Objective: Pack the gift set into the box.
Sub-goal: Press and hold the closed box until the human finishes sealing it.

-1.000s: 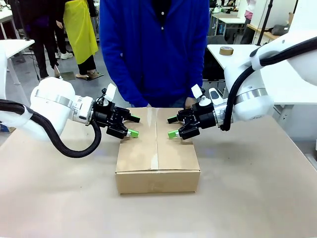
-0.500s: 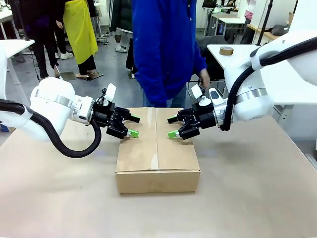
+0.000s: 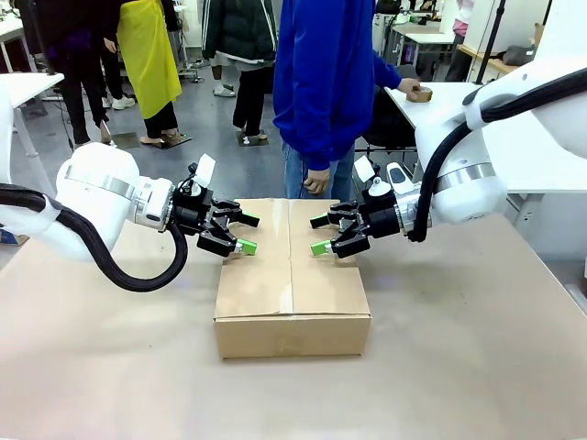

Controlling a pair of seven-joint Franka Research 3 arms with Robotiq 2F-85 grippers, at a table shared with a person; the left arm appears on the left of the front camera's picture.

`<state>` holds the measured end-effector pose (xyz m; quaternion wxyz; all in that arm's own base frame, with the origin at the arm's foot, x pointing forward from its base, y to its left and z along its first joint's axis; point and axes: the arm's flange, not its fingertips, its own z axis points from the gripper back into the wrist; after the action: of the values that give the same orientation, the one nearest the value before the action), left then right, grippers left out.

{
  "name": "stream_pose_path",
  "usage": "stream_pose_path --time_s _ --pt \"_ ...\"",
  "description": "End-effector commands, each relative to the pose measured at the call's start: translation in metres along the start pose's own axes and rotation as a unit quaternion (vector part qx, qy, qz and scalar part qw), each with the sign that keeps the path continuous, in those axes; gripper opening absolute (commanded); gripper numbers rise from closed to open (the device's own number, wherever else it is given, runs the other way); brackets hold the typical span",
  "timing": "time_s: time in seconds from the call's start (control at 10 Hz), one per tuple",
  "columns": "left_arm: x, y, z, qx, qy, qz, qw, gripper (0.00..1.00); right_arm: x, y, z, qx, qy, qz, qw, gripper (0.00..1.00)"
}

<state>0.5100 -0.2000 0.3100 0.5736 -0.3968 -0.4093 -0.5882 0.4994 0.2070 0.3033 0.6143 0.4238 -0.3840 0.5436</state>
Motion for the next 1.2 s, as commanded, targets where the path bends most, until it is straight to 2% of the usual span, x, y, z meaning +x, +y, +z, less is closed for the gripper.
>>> stream_pose_path --time_s 0.0,1.1 --pt "-0.0041 -0.0025 -0.0011 -0.004 -0.002 -0.005 1.000 1.00 0.0007 0.0003 -0.0005 -0.005 0.005 0.002 1.000 1.00" --pt "-0.0041 -0.0025 -0.0011 -0.004 -0.002 -0.005 1.000 1.00 0.0007 0.0003 -0.0005 -0.005 0.005 0.002 1.000 1.00"
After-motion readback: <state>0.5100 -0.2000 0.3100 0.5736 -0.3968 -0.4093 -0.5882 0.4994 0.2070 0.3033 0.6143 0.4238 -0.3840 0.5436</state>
